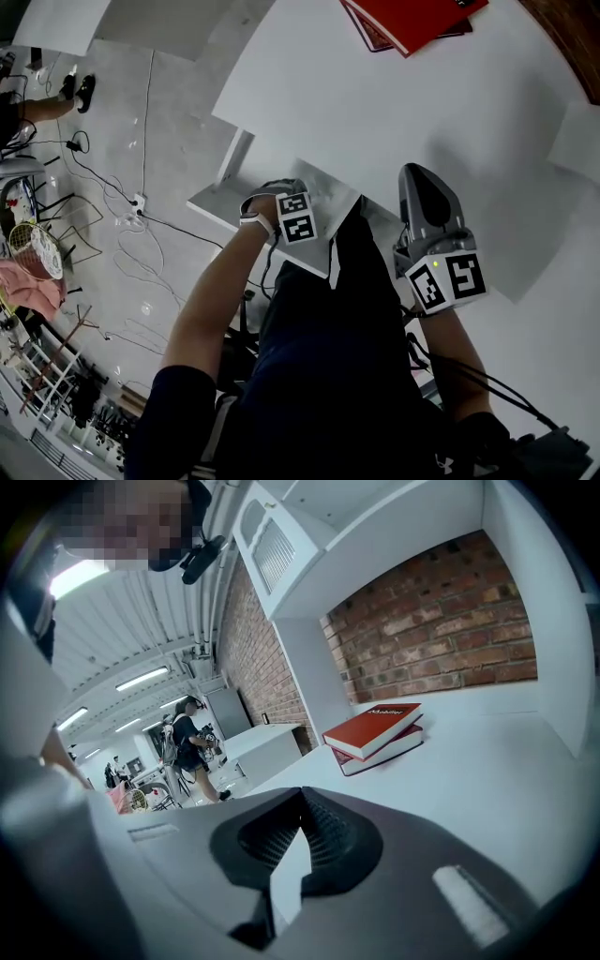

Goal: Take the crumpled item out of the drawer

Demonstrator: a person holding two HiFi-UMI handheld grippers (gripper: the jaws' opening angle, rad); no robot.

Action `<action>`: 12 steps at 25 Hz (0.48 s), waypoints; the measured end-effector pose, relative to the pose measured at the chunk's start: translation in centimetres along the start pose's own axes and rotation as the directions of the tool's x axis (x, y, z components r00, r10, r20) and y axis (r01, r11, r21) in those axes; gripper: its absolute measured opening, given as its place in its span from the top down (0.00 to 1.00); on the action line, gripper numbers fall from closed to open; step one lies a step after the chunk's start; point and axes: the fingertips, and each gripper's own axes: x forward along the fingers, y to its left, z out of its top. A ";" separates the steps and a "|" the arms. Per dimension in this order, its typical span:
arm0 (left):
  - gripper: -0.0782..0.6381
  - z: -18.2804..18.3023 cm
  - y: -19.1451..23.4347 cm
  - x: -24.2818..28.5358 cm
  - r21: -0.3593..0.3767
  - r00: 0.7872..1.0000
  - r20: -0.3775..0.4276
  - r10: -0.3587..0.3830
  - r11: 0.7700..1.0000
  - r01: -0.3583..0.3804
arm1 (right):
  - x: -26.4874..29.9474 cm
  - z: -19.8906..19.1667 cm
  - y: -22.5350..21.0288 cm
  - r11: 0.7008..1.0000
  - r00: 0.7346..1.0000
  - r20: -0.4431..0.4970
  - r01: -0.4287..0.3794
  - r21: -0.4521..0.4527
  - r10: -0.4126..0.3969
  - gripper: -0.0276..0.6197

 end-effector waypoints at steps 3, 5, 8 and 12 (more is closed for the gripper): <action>0.72 0.1 0.0 0.9 0.091 0.999 -0.026 0.047 0.995 -0.044 | 0.0 -0.1 0.1 1.000 1.000 -0.008 0.002 0.003 -0.002 0.95; 0.72 -0.1 -0.2 1.3 0.171 0.996 -0.050 0.079 0.983 -0.070 | 0.0 -0.2 0.4 1.000 1.000 -0.013 0.000 0.003 0.000 0.95; 0.72 -0.5 -0.7 1.8 0.252 0.989 -0.082 0.123 0.963 -0.099 | -0.2 -0.2 1.0 1.000 1.000 -0.023 -0.005 0.001 0.005 0.95; 0.72 -1.3 -0.9 2.4 0.248 0.983 -0.128 0.132 0.964 -0.097 | -0.4 -0.2 1.6 1.000 0.999 -0.037 -0.006 0.000 0.006 0.95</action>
